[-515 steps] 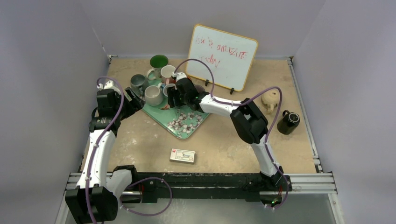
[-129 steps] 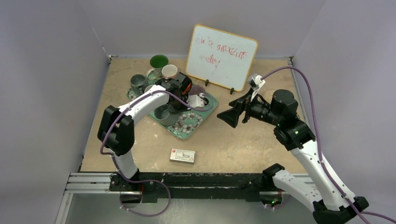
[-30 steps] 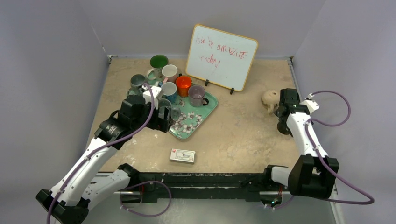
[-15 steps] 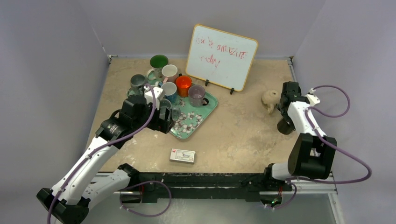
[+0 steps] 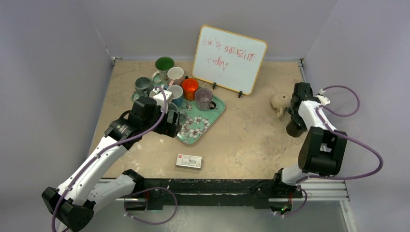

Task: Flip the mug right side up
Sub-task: Move the cup to the center of the board.

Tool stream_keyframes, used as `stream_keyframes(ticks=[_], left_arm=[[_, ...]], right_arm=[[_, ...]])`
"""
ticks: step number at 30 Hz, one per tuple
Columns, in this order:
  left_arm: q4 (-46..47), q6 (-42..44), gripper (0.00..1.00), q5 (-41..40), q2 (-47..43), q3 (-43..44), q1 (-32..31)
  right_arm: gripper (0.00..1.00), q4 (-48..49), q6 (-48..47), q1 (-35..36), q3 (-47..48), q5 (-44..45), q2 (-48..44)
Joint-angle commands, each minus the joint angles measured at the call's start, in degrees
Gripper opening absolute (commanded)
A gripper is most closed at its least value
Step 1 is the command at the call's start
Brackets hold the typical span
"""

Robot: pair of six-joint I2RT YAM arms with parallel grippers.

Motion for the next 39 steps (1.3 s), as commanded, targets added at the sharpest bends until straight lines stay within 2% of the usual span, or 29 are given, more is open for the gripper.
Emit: stream_keyframes(ticks=[1, 5, 12, 17, 26, 34, 39], left_arm=[[-0.1, 1.4, 0.97, -1.5, -0.2, 0.3, 0.2], [0.1, 1.4, 0.97, -1.1, -0.7, 0.2, 0.2], [0.3, 1.3, 0.97, 0.3, -1.4, 0.1, 0.2], [0.4, 1.3, 0.96, 0.4, -1.9, -0.1, 0.2], [0.4, 1.3, 0.96, 0.2, -3.1, -0.1, 0.2], [0.2, 1.2, 0.96, -0.5, -4.0, -0.2, 0.2], [0.0, 1.1, 0.96, -1.2, -4.1, -0.1, 0.2]], right_arm=[[0.85, 1.0, -0.9, 0.0, 0.3, -3.8, 0.0], [0.75, 1.2, -2.5, 0.0, -1.1, -5.5, -1.9], [0.69, -0.3, -4.9, 0.0, -3.7, -7.6, -7.0], [0.66, 0.8, -9.4, 1.0, -6.0, -16.4, -9.1], [0.62, -2.3, -11.3, 14.8, -4.9, -23.3, -11.9], [0.61, -3.1, -11.7, 23.2, -5.1, -22.6, -11.3], [0.64, -1.6, -13.4, 29.0, -5.3, -22.7, -10.9]])
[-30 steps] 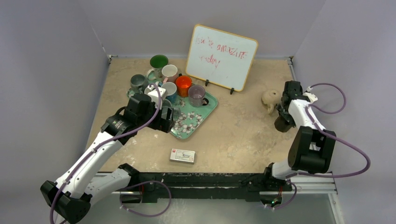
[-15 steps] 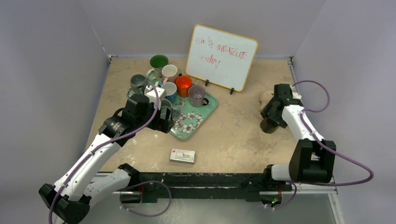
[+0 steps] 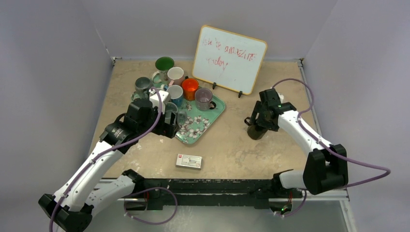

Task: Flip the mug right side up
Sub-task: Move the cup to the center of the board.

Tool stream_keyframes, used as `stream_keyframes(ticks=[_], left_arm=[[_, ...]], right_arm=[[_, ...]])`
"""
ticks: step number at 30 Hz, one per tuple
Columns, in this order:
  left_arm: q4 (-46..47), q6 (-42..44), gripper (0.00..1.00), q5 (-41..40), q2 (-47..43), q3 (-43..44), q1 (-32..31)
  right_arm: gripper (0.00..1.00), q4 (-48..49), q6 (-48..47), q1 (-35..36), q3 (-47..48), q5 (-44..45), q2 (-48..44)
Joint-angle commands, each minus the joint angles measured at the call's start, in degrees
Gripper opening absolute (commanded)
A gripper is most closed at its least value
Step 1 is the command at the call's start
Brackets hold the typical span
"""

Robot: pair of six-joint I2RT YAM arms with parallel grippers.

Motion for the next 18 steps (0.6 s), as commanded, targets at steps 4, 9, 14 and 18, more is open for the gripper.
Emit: stream_keyframes(ticks=[4, 9, 14, 18], left_arm=[[0.0, 0.9, 0.95, -1.9, -1.0, 0.2, 0.2], [0.2, 0.8, 0.95, -2.3, -1.8, 0.1, 0.2], [0.0, 0.8, 0.95, -2.4, -1.5, 0.1, 0.2], [0.0, 0.8, 0.95, -2.4, -1.5, 0.1, 0.2]], right_arm=[[0.71, -0.4, 0.4, 5.8, 0.0, 0.1, -1.8], [0.81, -1.1, -0.6, 6.2, -0.3, -1.1, -2.4], [0.93, 0.5, -3.5, 6.2, -0.9, -2.9, -5.9], [0.94, -1.2, -4.6, 6.2, 0.5, -3.8, -7.1]])
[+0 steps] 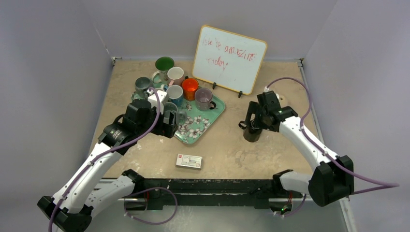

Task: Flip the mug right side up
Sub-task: Move the cup to the center of the board, then turn over the cup at the center of the board.

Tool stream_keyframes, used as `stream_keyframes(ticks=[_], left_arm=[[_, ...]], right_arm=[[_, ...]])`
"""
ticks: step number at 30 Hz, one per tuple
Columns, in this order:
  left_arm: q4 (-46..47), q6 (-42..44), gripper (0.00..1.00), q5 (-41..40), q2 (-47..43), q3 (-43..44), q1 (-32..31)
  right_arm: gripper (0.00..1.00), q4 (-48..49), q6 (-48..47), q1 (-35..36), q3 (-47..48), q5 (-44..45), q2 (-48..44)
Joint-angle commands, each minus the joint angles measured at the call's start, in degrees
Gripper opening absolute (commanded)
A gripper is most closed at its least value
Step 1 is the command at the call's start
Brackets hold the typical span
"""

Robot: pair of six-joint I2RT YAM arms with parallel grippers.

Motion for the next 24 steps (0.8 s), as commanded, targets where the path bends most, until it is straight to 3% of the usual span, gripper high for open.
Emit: stream_keyframes(ticks=[1, 10, 11, 12, 17, 24], left_arm=[[0.4, 0.9, 0.94, -0.8, -0.5, 0.1, 0.2], [0.3, 0.9, 0.94, -0.7, -1.1, 0.3, 0.2], [0.3, 0.9, 0.94, -0.7, -1.1, 0.2, 0.2], [0.3, 0.9, 0.93, -0.7, -0.9, 0.2, 0.2], [0.2, 0.9, 0.93, -0.7, -1.0, 0.4, 0.2], [0.2, 0.6, 0.93, -1.9, -1.9, 0.6, 0.2]], right_arm=[[0.95, -2.0, -2.6, 0.1, 2.0, -1.1, -2.0], [0.94, -0.6, -4.8, 0.1, 7.8, -8.8, -4.0], [0.8, 0.3, -21.6, 0.2, 7.7, -9.4, -4.1], [0.77, 1.5, -24.8, 0.2, 7.2, -10.0, -4.4], [0.69, 5.8, -33.0, 0.1, 5.8, -13.4, -3.9], [0.66, 0.8, -41.3, 0.1, 11.4, -14.8, 4.8]])
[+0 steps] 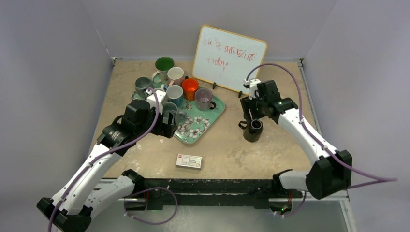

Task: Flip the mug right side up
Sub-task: Turn over the cup at the center of the board.

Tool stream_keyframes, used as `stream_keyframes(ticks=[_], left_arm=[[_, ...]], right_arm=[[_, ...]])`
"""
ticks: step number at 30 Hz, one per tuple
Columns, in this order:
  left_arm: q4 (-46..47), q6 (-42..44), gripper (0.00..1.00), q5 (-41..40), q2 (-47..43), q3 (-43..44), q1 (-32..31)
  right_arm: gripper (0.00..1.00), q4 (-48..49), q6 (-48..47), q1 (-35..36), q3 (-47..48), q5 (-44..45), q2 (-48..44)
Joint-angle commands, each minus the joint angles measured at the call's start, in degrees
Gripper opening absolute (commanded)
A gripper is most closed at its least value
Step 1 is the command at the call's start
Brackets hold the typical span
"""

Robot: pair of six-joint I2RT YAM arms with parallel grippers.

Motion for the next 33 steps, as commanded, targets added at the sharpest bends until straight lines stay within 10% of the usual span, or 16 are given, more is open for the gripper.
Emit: stream_keyframes(ticks=[1, 26, 33], left_arm=[[0.3, 0.6, 0.92, -2.1, -1.5, 0.6, 0.2], [0.0, 0.5, 0.92, -3.3, -1.6, 0.8, 0.2], [0.2, 0.4, 0.92, -3.0, -1.6, 0.6, 0.2]], right_arm=[[0.66, -2.3, -8.7, 0.1, 4.5, -3.4, 5.2], [0.62, -9.8, -18.2, 6.2, 9.9, 3.5, 21.4], [0.48, -13.5, -19.7, 6.5, 10.7, 3.5, 23.7]])
